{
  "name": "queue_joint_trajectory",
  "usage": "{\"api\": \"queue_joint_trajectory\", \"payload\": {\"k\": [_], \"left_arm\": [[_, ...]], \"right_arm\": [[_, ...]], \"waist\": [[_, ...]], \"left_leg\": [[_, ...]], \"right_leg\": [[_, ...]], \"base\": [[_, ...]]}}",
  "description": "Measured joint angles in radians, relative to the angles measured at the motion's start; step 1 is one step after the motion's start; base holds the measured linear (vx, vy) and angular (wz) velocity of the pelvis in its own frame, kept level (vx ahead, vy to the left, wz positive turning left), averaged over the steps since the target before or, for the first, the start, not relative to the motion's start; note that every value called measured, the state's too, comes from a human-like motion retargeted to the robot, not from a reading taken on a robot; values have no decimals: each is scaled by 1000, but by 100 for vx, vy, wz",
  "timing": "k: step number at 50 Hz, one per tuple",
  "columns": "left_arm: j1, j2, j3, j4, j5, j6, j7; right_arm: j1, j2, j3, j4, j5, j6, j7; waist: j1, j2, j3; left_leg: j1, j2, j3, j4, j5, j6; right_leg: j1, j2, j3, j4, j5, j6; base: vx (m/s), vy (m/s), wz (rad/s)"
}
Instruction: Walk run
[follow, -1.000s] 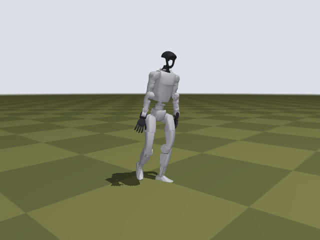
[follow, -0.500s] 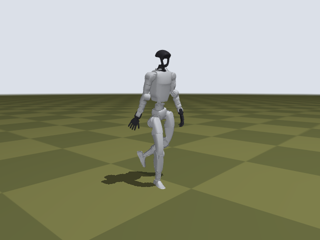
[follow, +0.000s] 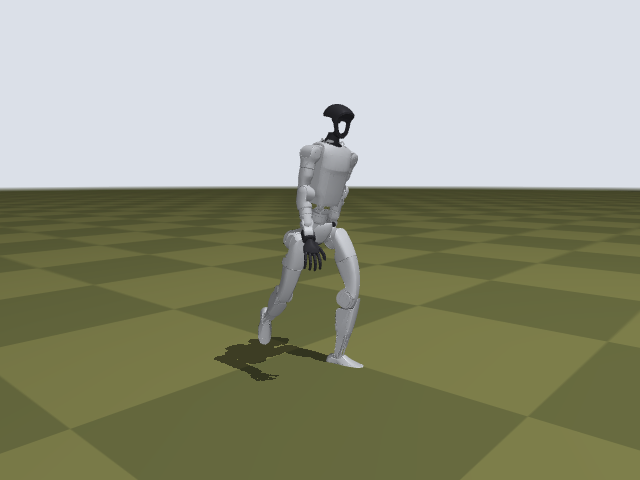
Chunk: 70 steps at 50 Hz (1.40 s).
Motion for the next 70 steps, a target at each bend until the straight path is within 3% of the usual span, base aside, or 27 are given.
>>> {"api": "queue_joint_trajectory", "payload": {"k": [2, 4, 7, 10, 13, 16, 17, 18, 20, 23, 25, 28, 30, 32, 34, 35, 39, 43, 48, 50, 52, 55, 57, 60, 63, 65, 70], "left_arm": [[-64, 28, -36, -27, -86, -14, 66], [-145, 62, -57, -34, -185, -32, 156], [-262, 110, -67, -70, -269, -50, 244], [-380, 162, -101, -152, -313, -89, 205], [-479, 225, -141, -260, -352, -145, 143], [-555, 293, -192, -383, -396, -198, 129], [-569, 312, -209, -426, -411, -217, 136], [-577, 322, -224, -467, -423, -238, 153], [-572, 310, -245, -543, -441, -276, 203], [-497, 238, -217, -602, -452, -298, 257], [-413, 169, -175, -609, -426, -293, 240], [-299, 66, -144, -510, -341, -249, 205], [-273, 44, -126, -361, -256, -203, 189], [-259, 52, -136, -192, -183, -147, 167], [-218, 58, -147, -65, -109, -82, 131], [-193, 57, -148, -11, -70, -48, 115], [-82, 40, -137, 89, 37, 33, 92], [37, -5, -111, 83, 66, 4, 83], [110, -39, -50, 84, 56, -10, 58], [96, -28, -32, 97, 48, 17, 33], [75, -6, -37, 93, 41, 44, 34], [12, 7, -30, 58, -17, 32, 64], [-45, 20, -58, 15, -85, 12, 77], [-161, 52, -108, -52, -197, -18, 121], [-284, 106, -134, -148, -242, -70, 175], [-353, 143, -154, -224, -259, -113, 191], [-506, 278, -202, -393, -355, -216, 164]], "right_arm": [[20, -6, -4, 119, -42, 32, 6], [39, -6, -15, 228, -114, 66, 14], [84, -12, -60, 370, -170, 122, 17], [140, -32, -119, 455, -154, 157, 71], [207, -55, -160, 495, -128, 151, 144], [263, -69, -204, 513, -103, 155, 208], [283, -71, -225, 513, -98, 167, 228], [304, -74, -254, 513, -98, 181, 246], [339, -76, -325, 513, -100, 195, 281], [357, -69, -347, 513, -60, 163, 270], [349, -61, -350, 513, -41, 131, 232], [319, -52, -328, 485, -28, 111, 190], [275, -48, -268, 465, 2, 94, 192], [198, -45, -218, 464, 15, 98, 179], [112, -41, -177, 462, 6, 127, 159], [70, -41, -157, 456, 1, 143, 151], [-83, -58, -92, 352, -33, 115, 159], [-194, -89, -67, 160, -74, 57, 167], [-220, -100, -44, -50, -40, -1, 100], [-181, -72, -41, -101, 3, -4, 48], [-110, -54, -67, -104, 43, -20, 20], [-17, 2, -56, -38, 52, -7, 12], [21, 14, -35, 47, 12, 57, 22], [56, 1, -27, 184, -85, 132, 26], [99, -4, -80, 323, -135, 160, -23], [142, -19, -105, 398, -126, 169, -8], [247, -61, -164, 513, -94, 202, 138]], "waist": [[-3, 18, 11], [-39, 17, 30], [-157, 14, 44], [-268, 37, 53], [-336, 34, 49], [-392, 41, 50], [-402, 41, 47], [-411, 41, 47], [-385, 50, 33], [-362, 26, -4], [-392, 31, 3], [-350, -44, -3], [-356, -74, 10], [-339, -69, 24], [-277, -59, 36], [-250, -52, 40], [-140, -49, 50], [-54, -10, 71], [-19, 0, 39], [-15, 11, 21], [28, 14, 4], [57, -3, -4], [21, 44, 0], [-27, 61, 32], [-131, 26, 63], [-199, 25, 74], [-333, 4, 80]], "left_leg": [[118, 57, 103, -27, -36, -12], [238, 31, 145, -103, -47, -33], [378, -77, 93, -262, -17, -54], [478, -126, 41, -350, -22, -62], [564, -163, -2, -393, -59, -95], [645, -175, -52, -415, -105, -129], [671, -178, -66, -418, -119, -143], [697, -178, -86, -413, -127, -161], [735, -174, -104, -394, -110, -205], [776, -221, -123, -336, 56, -268], [789, -222, -127, -238, 306, -274], [737, -182, 129, 84, 555, -190], [645, -133, 158, 323, 507, -129], [496, -47, 132, 508, 374, -151], [351, -40, 76, 555, 311, -217], [289, -57, 45, 537, 287, -244], [124, 21, 187, 309, 171, -165], [-18, 7, 185, -71, 95, -74], [-153, -30, 57, -255, 79, -63], [-161, -27, 33, -136, 94, -8], [-126, -4, 43, -103, 191, -6], [-92, 14, -94, 3, 100, -15], [26, 52, -48, -27, 34, -17], [210, 66, 64, -131, 4, -42], [357, -57, 41, -293, 22, -51], [433, -105, 2, -354, 13, -55], [586, -178, -65, -416, -58, -92]], "right_leg": [[-83, -49, -47, 229, -44, -58], [-212, -122, -56, 429, -190, -101], [-431, -150, -32, 535, -287, -47], [-593, -142, -37, 401, -363, -31], [-717, -192, -49, 136, -428, -101], [-811, -163, 7, -184, -457, -185], [-838, -149, 28, -266, -447, -179], [-860, -159, 36, -309, -439, -121], [-877, -159, 6, -295, -466, -143], [-838, -200, -106, -171, -385, -195], [-844, -221, 19, -48, -371, -182], [-706, -269, 101, -38, -484, -179], [-606, -297, 73, -53, -535, -175], [-501, -258, 23, -126, -542, -177], [-396, -179, 27, -236, -527, -177], [-349, -141, 30, -290, -517, -179], [-226, -58, 84, -390, -550, -173], [-82, 13, 129, -464, -600, -145], [22, 22, 167, -453, -623, -60], [59, 36, 189, -425, -571, -1], [90, 48, 191, -366, -436, 28], [40, -17, 112, -142, -90, 19], [-18, -17, -1, 65, 20, -18], [-204, -76, -23, 345, -171, -95], [-439, -121, -4, 416, -299, -37], [-546, -114, -11, 314, -366, -31], [-726, -149, -58, -161, -487, -128]], "base": [[113, 14, -34], [107, 15, -16], [92, 14, 120], [109, 9, 156], [106, -1, 96], [107, -10, 91], [114, -17, 84], [124, -19, 74], [134, -17, 31], [137, -22, -7], [145, -22, 49], [122, -11, -19], [130, -23, 22], [122, -18, 4], [87, -9, -102], [77, -5, -115], [102, -1, -109], [97, 16, -87], [129, 31, -40], [108, 19, -26], [127, 21, -43], [137, 17, -73], [141, 29, -8], [77, 19, -5], [92, 22, 98], [96, 17, 129], [94, 5, 82]]}}
